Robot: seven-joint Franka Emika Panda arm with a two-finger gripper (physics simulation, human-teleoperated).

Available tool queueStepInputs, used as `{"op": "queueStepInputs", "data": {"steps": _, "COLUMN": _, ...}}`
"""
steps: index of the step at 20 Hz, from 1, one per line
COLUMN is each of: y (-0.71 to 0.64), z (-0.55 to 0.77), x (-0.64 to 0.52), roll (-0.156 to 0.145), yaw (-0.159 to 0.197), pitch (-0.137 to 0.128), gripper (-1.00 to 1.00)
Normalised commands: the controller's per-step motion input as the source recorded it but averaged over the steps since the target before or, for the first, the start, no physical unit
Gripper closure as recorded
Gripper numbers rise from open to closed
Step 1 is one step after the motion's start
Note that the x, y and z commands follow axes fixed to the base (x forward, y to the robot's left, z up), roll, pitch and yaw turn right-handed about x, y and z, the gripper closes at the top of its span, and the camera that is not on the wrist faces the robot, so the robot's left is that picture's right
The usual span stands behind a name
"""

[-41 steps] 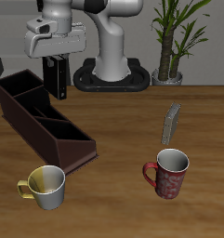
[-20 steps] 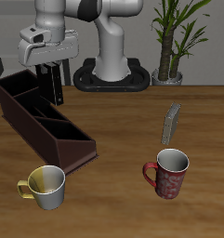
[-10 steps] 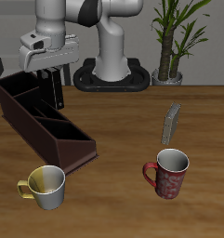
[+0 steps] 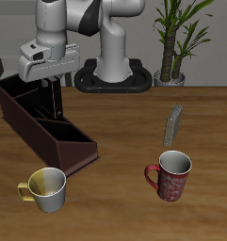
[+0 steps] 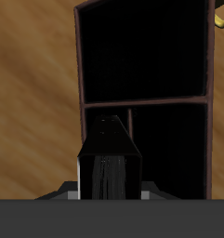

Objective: Place the black book into the right desk caddy's front compartment and place the yellow book into the right desk caddy's right compartment and place the red mug into the right desk caddy's left compartment

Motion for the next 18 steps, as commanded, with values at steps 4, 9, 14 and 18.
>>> {"op": "queueStepInputs", "data": {"steps": 4, "y": -0.1, "z": -0.14, "x": 0.05, "roll": -0.03, "yaw": -0.031, "pitch": 0.035, "gripper": 1.0}}
{"op": "queueStepInputs", "data": {"steps": 9, "y": -0.12, "z": -0.17, "x": 0.09, "roll": -0.033, "yaw": -0.048, "pitch": 0.041, "gripper": 1.0}}
{"op": "queueStepInputs", "data": {"steps": 14, "y": -0.08, "z": -0.25, "x": 0.12, "roll": -0.029, "yaw": -0.031, "pitch": 0.055, "gripper": 1.0}}
{"op": "queueStepInputs", "data": {"steps": 18, "y": -0.08, "z": -0.11, "x": 0.12, "roll": -0.062, "yaw": -0.073, "pitch": 0.047, "gripper": -1.0}}
